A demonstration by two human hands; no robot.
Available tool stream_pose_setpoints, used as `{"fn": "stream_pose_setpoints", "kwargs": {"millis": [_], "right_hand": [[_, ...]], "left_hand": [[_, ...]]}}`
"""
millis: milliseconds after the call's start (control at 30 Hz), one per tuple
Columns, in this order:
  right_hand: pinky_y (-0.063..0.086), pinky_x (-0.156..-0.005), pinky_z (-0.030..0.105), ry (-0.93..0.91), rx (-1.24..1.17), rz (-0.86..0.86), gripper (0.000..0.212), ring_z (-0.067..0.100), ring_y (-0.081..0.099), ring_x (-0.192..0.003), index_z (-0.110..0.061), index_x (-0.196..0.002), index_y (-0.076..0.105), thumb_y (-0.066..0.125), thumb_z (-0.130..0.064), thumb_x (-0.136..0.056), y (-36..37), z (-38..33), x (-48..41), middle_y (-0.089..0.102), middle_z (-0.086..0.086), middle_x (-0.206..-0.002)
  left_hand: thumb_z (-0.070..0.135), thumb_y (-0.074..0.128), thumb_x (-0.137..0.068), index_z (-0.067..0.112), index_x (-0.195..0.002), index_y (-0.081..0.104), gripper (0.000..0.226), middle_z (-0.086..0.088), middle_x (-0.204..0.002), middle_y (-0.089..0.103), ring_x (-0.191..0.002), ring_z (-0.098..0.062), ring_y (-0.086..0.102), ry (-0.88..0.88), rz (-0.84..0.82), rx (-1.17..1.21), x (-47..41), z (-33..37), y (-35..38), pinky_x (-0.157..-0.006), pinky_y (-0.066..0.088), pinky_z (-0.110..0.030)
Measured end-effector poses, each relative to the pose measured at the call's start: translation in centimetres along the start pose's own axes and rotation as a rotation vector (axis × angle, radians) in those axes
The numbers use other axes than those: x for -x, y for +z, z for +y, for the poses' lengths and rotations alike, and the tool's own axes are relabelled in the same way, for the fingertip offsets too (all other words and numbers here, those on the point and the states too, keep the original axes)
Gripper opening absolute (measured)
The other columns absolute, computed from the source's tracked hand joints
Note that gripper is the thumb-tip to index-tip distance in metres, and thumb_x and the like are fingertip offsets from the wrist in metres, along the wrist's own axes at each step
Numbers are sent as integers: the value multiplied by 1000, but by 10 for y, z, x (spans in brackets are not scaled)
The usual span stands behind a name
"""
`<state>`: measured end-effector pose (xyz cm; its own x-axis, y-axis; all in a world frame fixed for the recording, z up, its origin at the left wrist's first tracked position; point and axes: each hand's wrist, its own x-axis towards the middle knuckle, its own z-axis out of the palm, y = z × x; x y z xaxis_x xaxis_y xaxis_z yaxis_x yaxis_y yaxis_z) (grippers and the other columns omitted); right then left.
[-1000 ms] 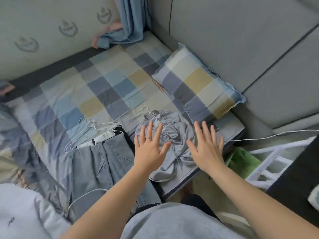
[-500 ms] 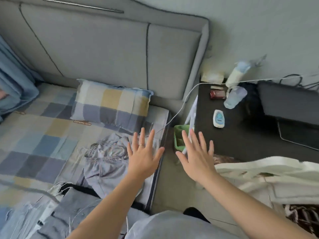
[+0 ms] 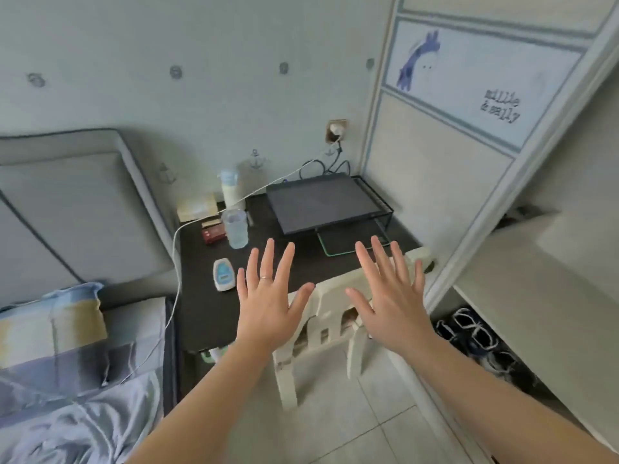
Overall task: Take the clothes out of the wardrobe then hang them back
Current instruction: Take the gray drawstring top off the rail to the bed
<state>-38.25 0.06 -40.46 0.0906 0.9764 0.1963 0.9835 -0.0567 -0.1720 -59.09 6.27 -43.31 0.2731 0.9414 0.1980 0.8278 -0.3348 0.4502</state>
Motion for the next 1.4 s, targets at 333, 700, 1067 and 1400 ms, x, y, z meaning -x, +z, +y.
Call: {"fn": "stream_pose_setpoints", "kwargs": {"millis": [333,700,1067,1400], "right_hand": [[-9,-118,55,315,159,248,68,18,-18,-150,-40,-153,-14,10,-63,-93,-149,224,38,-15,-10,-164],[1,-119,58,592,566,591,69,25,0,-152,-32,-156,0,19,-61,-97,-324,364,65,5,-2,-165],[-3,-118,56,832,905,753,69,23,-2,-152,-36,-155,-1,21,-62,-95,-501,446,46,2,-8,-165],[11,-118,52,1128,1220,668,66,25,6,-150,-32,-155,11,35,-55,-98,-631,492,29,14,-4,-162]], "left_hand": [[73,16,-93,48,-156,-3,71,9,-168,-10,-153,-19,-17,554,3,214,-116,277,53,-122,-7,-47],[71,21,-93,46,-157,1,71,7,-168,-3,-154,-19,-10,1029,79,459,-196,579,58,-122,-1,-49],[75,15,-87,49,-155,0,74,13,-167,-7,-152,-14,-15,1347,56,717,-264,840,57,-123,-2,-44],[66,32,-97,45,-157,4,70,13,-167,-6,-152,-12,-13,1548,-132,875,-257,1011,33,-124,0,-44]]}}
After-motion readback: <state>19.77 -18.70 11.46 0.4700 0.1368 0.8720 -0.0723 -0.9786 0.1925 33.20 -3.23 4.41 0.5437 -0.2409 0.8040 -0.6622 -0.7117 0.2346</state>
